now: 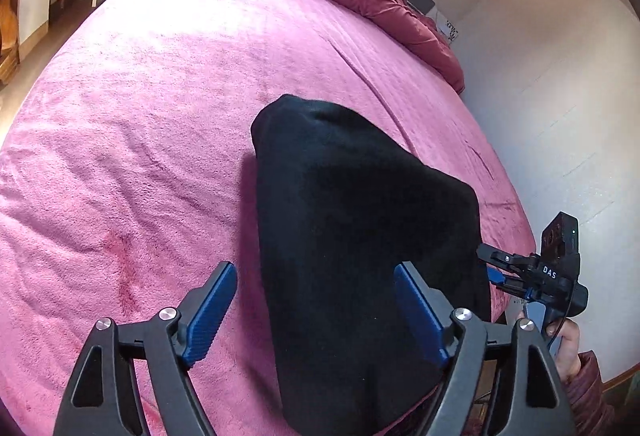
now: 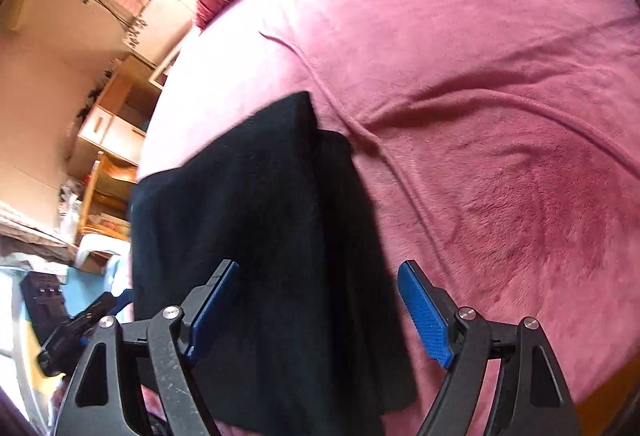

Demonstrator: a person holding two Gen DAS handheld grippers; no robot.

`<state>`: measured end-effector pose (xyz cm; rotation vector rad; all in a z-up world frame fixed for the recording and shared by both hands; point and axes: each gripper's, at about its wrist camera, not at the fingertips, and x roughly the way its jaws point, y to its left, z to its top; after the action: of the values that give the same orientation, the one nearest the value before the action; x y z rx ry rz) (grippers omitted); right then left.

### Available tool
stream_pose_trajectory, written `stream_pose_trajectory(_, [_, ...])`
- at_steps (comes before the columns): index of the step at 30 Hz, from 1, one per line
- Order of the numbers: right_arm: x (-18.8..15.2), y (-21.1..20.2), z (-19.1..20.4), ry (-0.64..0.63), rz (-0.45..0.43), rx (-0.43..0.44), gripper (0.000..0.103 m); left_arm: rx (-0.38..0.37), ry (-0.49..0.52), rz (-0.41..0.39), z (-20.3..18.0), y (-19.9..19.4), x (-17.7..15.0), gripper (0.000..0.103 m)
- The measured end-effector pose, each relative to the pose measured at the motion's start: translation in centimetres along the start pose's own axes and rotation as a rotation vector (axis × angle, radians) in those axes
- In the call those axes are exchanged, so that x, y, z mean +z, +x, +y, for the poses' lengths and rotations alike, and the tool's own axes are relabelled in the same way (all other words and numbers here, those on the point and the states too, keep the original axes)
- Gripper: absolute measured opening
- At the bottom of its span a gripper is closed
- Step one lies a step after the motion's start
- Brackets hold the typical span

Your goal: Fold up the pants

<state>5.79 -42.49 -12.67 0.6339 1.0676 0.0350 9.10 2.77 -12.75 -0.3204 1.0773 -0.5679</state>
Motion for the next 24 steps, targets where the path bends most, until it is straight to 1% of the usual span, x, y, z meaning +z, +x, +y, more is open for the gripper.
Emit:
stream_pose_trajectory(1, [0.0,0.6,-0.4,0.004,0.019,0.01,0.081,0.003,-0.002,0.01,0.2,0.5,0.1,0.083])
stream_pose_trajectory(3, [-0.4,1.7,-1.4,0.024,0.062,0.062,0.081,0.016,0.001,0.021,0.4,1.3,0.1,0.083])
stream_pose_trajectory(5, [-0.9,2.3,-2.1,0.03,0.081,0.112,0.081,0.016,-0.001,0.036,0.6,2.3,0.0,0.083])
stream_pose_trajectory(7, [-1.2,2.7,-2.8,0.047,0.085,0.16,0.081,0.01,-0.015,0.068,0.8,3.5,0.0,0.081])
stream_pose_trajectory(8, [-1.3,2.8,-3.0,0.048,0.086,0.174,0.08,0.013,-0.021,0.081,0.9,4.1,0.0,0.081])
stream_pose_trajectory(11, [-1.3,3.0,-3.1,0.019,0.101,0.202,0.076,-0.011,-0.04,0.099,0.9,5.2,-0.2,0.08])
stream_pose_trajectory(12, [-1.1,3.3,-3.0,0.012,0.104,0.203,0.073,-0.024,-0.053,0.102,1.1,5.4,-0.3,0.079])
stream_pose_trajectory(13, [-0.9,3.4,-2.9,0.004,0.109,0.204,0.07,-0.036,-0.064,0.107,1.1,5.8,-0.3,0.077])
stream_pose_trajectory(14, [-0.8,3.6,-2.7,-0.005,0.111,0.199,0.069,-0.045,-0.067,0.114,1.0,6.0,-0.4,0.072])
stream_pose_trajectory(15, [-0.8,3.6,-2.3,-0.015,0.111,0.194,0.066,-0.057,-0.061,0.118,0.8,6.4,-0.4,0.062])
stream_pose_trajectory(17, [-0.9,3.8,-1.6,-0.02,0.109,0.195,0.06,-0.077,-0.055,0.116,0.5,6.5,-0.3,0.056])
stream_pose_trajectory(18, [-1.0,3.8,-1.3,-0.018,0.106,0.2,0.055,-0.091,-0.054,0.113,0.4,6.7,-0.1,0.05])
stream_pose_trajectory(19, [-1.2,3.8,-1.1,-0.012,0.103,0.205,0.051,-0.099,-0.048,0.105,0.4,6.5,-0.1,0.048])
stream_pose_trajectory(20, [-1.4,3.7,-0.6,-0.011,0.099,0.206,0.05,-0.105,-0.039,0.097,0.3,6.3,-0.1,0.044])
stream_pose_trajectory(22, [-1.5,3.2,0.4,-0.027,0.09,0.2,0.046,-0.118,-0.02,0.079,-0.1,5.6,-0.1,0.041])
stream_pose_trajectory(24, [-1.4,2.6,1.7,-0.045,0.083,0.203,0.045,-0.136,-0.007,0.056,-0.5,4.6,0.1,0.04])
